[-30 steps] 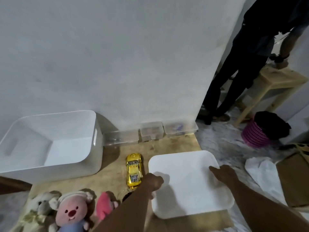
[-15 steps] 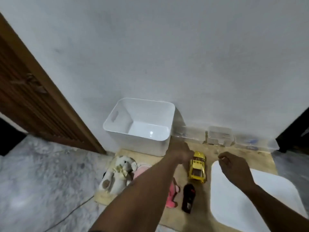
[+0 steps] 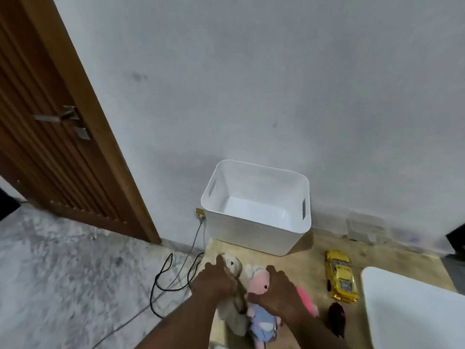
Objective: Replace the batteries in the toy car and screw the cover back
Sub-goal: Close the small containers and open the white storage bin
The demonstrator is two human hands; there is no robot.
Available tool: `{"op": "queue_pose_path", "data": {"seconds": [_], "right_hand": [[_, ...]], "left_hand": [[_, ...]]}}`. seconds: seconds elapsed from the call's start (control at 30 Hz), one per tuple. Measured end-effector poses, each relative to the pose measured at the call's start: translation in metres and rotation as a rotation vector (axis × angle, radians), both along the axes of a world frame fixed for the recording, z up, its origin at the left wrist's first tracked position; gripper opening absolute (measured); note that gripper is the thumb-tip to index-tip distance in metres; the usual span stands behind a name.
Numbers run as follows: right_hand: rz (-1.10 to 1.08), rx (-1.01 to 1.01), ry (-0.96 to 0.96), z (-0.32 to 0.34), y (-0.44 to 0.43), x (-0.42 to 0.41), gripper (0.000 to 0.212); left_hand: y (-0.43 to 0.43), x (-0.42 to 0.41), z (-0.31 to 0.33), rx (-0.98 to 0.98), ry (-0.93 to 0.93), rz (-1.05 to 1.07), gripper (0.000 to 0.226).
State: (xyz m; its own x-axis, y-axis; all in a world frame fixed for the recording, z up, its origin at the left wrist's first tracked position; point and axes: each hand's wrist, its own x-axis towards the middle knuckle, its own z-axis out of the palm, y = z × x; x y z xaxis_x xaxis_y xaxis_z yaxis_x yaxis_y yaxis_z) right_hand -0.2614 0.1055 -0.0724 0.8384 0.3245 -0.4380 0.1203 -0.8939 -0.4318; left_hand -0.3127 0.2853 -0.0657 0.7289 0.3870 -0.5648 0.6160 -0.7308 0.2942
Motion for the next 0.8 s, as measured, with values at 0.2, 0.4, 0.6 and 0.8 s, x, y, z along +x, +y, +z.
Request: {"op": "queue_pose_path", "data": {"seconds": [0.2, 0.4, 0.6, 0.8], "right_hand": [[-0.038, -0.011, -0.009, 0.003, 0.010, -0.001, 0.091], [-0.081, 0.308, -0.222, 0.095, 0.028, 0.017, 0.077], [-0.235, 0.537, -0.453, 0.211, 0.064, 0.106, 0.068], [-0.244, 0.341, -0.378, 0.215, 0.079, 0.189, 0.074]], "left_hand": [[0.009, 0.004, -0.003, -0.022, 0.040, -0.092, 0.113], [0.057, 0.064, 0.141, -0.299, 0.323, -0.317, 0.054], [0.089, 0.144, 0.270, -0.170, 0.016, -0.319, 0.063], [0.071, 0.196, 0.218, -0.069, -0.353, -0.131, 0.089]]}}
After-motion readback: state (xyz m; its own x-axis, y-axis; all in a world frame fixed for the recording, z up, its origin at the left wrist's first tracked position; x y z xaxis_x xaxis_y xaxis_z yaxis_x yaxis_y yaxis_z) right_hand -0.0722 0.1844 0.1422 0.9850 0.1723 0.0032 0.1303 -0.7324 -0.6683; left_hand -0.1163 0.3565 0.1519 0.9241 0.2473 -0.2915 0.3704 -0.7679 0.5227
